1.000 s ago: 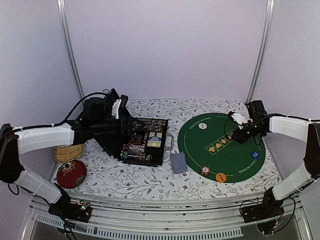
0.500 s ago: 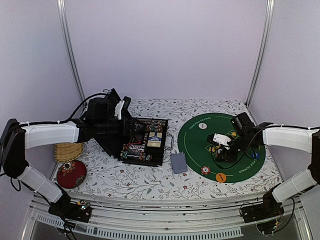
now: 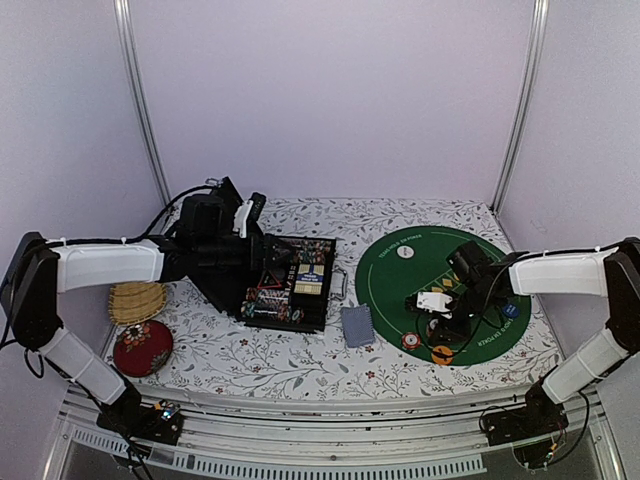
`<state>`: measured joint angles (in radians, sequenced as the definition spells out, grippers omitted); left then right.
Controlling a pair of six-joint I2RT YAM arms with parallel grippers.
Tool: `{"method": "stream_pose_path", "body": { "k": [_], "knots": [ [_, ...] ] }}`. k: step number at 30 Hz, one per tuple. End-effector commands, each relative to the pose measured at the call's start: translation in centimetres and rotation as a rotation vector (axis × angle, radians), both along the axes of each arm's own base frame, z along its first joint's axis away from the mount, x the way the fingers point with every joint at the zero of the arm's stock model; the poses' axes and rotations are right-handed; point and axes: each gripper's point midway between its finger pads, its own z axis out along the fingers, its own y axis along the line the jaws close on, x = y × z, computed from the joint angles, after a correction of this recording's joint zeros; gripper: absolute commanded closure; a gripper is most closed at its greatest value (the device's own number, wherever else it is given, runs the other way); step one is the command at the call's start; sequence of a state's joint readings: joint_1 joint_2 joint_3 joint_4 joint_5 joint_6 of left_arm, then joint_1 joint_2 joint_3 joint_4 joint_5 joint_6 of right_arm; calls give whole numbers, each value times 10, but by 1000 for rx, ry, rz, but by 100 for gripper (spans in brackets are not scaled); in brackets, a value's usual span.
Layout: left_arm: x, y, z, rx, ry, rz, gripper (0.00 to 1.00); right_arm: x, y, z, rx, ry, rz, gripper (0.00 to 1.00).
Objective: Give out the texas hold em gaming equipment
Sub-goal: Place the poker chips pile in the big blind area.
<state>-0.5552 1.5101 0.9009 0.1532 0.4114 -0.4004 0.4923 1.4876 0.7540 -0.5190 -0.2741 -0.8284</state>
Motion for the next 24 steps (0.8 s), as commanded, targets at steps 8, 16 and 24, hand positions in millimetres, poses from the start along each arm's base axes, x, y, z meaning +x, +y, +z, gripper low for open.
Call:
{"method": "stream_pose_path", "body": {
  "k": [8,16,24],
  "knots": [
    [9,-3,10,-17,-23,-11,14,1,14,38,97,-109,83,98],
    [8,0,9,-9,-24,2,14,28,71,77,196,-219,150,98],
    [8,1,11,-4,-26,4,14,46,94,53,170,-140,135,98]
  ]
}}
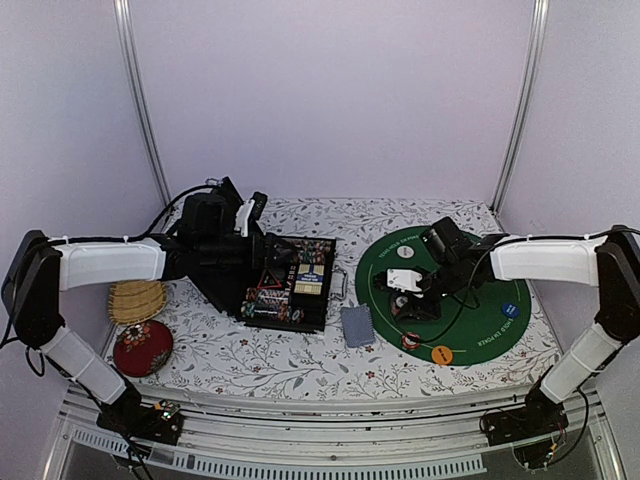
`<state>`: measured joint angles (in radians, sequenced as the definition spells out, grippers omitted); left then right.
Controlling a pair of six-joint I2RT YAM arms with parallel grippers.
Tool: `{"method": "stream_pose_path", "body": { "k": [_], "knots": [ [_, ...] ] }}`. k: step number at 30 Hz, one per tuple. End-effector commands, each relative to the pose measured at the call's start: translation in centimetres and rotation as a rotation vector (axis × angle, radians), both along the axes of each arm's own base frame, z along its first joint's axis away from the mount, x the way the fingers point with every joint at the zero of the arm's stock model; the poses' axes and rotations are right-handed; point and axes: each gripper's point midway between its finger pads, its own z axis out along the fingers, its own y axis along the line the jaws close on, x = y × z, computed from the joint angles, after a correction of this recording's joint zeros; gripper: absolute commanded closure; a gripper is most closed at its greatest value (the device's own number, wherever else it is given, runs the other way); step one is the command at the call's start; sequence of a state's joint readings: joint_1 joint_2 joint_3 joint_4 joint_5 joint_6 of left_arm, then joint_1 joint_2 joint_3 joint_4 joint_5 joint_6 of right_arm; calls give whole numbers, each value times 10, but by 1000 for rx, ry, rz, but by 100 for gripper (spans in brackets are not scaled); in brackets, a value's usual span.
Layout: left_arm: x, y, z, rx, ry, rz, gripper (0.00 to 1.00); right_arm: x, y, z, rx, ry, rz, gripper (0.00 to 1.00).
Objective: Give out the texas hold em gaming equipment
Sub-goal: Place the poker chips pile in the big blind area.
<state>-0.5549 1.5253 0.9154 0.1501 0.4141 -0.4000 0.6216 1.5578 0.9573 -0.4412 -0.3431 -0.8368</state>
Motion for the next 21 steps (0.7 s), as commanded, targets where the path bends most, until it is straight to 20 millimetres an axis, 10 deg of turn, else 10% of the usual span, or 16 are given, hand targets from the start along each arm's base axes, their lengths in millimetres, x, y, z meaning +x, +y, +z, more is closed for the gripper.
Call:
{"method": "stream_pose_path", "body": {
  "k": [1,21],
  "knots": [
    [5,3,11,-3,-29,8,14,17,12,-8,-4,26,-32,98],
    [7,2,11,-2,-24,9,14,7,17,-61,-133,143,10,91]
  ]
}}
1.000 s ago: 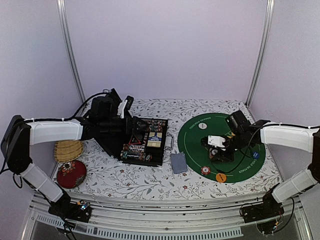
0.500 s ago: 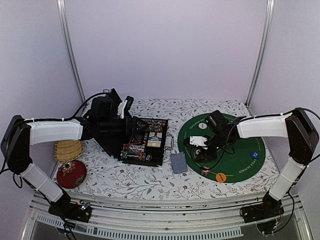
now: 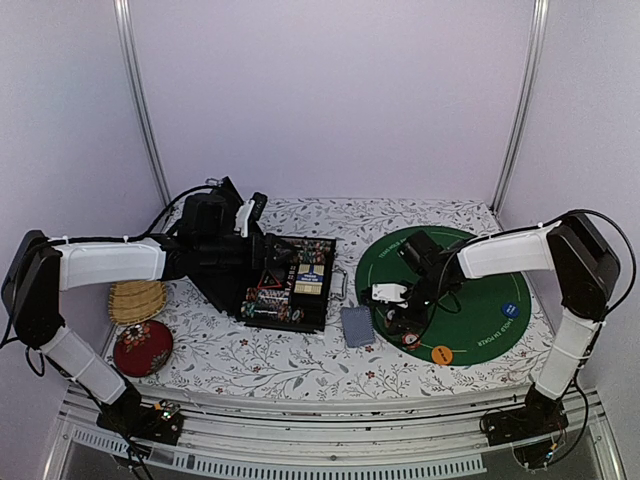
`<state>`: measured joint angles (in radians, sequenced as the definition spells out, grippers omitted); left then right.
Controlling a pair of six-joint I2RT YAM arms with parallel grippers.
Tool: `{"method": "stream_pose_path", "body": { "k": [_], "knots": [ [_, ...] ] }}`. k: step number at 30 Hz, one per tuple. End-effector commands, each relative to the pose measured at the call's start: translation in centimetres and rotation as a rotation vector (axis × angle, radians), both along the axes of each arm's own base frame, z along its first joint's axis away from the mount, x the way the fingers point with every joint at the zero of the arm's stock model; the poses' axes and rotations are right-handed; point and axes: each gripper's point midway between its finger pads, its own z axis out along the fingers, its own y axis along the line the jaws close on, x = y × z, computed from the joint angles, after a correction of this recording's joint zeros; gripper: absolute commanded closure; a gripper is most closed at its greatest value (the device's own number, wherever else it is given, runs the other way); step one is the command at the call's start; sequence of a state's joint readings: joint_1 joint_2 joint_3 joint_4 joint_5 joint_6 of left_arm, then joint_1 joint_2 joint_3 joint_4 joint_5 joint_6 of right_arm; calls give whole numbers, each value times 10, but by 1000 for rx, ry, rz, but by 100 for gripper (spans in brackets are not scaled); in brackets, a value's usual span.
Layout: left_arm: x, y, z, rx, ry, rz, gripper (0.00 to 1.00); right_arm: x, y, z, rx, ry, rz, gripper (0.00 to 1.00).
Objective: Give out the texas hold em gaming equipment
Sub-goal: Place the poker chips pile in the big blind area, then pick up the pile of poker chips from the chip case.
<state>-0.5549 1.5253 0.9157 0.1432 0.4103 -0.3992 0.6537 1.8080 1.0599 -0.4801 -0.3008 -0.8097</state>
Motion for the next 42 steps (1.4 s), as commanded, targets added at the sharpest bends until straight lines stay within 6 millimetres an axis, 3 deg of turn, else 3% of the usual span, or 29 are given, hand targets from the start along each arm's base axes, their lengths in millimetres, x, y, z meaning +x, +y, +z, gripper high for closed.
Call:
{"method": "stream_pose_path", "body": {
  "k": [1,6,10,21,24,31,32,35,36,42],
  "knots": [
    [7,2,12,-7,-27,6,14,3,7,0,4,4,19,89],
    [6,2,13,-5,-29,9,14,2,9,-7,-3,28,28,83],
    [6,4,13,-1,-32,14,14,2,9,-11,-9,37,28,69],
    [6,10,16,15,-43,34,14,-1,-4,-24,-75,39,29,59],
    [7,11,18,13,-48,38,14,-4,-5,-22,-69,30,43,52],
    [8,13,25,8,-60,50,14,-3,-3,-13,-42,8,47,44],
    [9,13,26,7,-62,54,14,-3,-2,-11,-34,6,51,41],
    [9,14,29,6,-64,56,14,2,7,4,19,-31,59,7],
    [9,14,29,5,-63,57,14,3,12,12,49,-41,67,0],
    [8,13,33,-5,-51,58,14,13,32,68,182,-133,92,1]
  ]
}}
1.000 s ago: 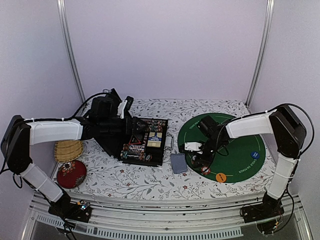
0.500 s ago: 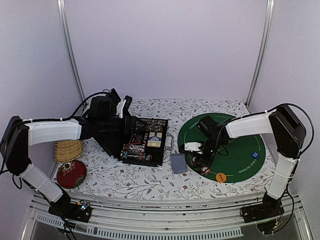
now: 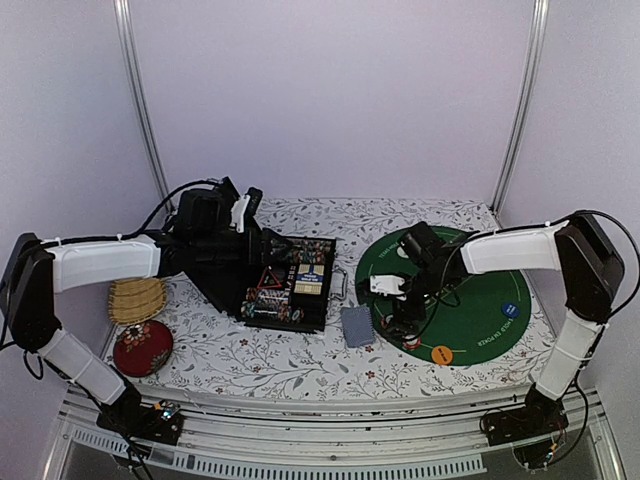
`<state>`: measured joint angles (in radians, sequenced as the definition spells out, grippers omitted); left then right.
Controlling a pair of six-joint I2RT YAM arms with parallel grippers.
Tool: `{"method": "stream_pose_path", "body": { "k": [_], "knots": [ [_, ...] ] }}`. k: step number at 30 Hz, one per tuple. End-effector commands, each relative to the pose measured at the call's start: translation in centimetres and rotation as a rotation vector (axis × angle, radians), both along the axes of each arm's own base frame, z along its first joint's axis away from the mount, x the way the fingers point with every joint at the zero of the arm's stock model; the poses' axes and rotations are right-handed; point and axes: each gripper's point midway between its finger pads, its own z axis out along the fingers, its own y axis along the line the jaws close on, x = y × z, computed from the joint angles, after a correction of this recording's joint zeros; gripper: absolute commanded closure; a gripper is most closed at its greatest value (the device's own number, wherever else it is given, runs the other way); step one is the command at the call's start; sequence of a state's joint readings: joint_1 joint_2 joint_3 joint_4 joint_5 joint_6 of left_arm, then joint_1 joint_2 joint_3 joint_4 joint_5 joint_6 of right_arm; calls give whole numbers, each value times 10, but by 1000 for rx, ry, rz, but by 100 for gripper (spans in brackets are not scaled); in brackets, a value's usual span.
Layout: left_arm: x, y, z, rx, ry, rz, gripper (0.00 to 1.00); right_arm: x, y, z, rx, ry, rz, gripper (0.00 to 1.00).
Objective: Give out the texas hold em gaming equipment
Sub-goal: Pick up the pile of poker chips from the chip case.
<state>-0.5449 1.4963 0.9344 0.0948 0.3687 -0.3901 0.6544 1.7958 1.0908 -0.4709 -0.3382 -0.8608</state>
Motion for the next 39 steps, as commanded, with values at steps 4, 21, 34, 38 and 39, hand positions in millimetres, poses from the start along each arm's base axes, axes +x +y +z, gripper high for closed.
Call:
{"method": "stream_pose_path", "body": {
  "k": [4,21,34,38,39],
  "knots": [
    [2,10,20,-15,-32,47,14,16,27,107,247,-236,33,1],
    [24,-41,-17,266,31,154,29,90,-93,227,700,-267,-1041,2],
    [98,-68,-98,422,107,339,45,86,-101,184,617,-249,-1073,3],
    [111,-73,-109,456,98,352,46,86,-96,178,607,-234,-1049,3],
    [113,-74,-110,466,96,356,46,87,-96,177,602,-232,-1049,3]
  ]
}}
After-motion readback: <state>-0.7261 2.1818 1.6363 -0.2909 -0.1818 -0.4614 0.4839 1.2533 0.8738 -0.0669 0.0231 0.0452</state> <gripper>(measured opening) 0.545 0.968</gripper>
